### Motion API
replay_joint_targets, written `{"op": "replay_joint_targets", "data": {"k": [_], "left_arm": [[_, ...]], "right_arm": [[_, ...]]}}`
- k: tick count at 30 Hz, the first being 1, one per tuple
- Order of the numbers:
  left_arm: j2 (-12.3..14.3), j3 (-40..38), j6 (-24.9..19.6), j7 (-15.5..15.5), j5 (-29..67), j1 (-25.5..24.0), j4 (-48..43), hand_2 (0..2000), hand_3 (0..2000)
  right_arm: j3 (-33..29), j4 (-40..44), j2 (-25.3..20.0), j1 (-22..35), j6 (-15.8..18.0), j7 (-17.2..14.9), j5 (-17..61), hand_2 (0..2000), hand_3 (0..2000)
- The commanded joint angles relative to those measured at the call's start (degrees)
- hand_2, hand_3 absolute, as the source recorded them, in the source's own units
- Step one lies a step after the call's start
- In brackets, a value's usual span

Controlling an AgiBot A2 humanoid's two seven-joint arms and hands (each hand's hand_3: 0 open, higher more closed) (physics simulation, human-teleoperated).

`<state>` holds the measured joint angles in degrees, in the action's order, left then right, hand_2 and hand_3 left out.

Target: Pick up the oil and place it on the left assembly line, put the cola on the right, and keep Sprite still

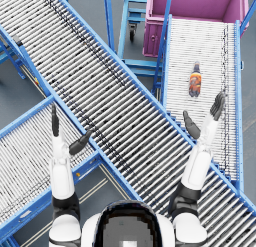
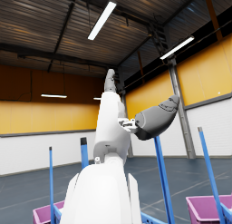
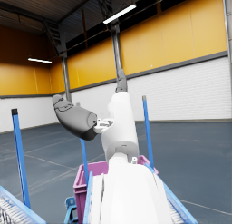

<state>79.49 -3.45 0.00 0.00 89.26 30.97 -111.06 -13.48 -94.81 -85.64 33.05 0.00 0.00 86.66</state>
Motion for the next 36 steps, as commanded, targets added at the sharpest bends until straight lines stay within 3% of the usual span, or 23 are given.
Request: {"op": "replay_joint_targets", "data": {"k": [1, 6, 13, 36], "left_arm": [[0.0, 0.1, 0.0, 0.0, 0.0, 0.2, 0.2, 0, 0], [0.0, -0.3, 0.0, 0.0, 0.0, 1.4, 0.7, 0, 0], [-0.4, 0.8, 0.3, 0.3, -1.8, -0.7, 1.2, 0, 0], [-10.0, 14.5, 5.6, 5.6, -30.8, -13.9, 7.9, 0, 0]], "right_arm": [[0.5, -3.1, -0.8, -2.8, 0.0, 0.0, 0.0, 0, 0], [2.4, -4.6, -1.2, -4.8, 0.0, 0.0, 0.0, 0, 0], [3.5, -4.3, -0.3, -6.5, 0.3, -0.3, -1.7, 0, 0], [24.2, -8.0, 15.9, -16.1, 5.5, -5.6, -28.3, 0, 0]]}}
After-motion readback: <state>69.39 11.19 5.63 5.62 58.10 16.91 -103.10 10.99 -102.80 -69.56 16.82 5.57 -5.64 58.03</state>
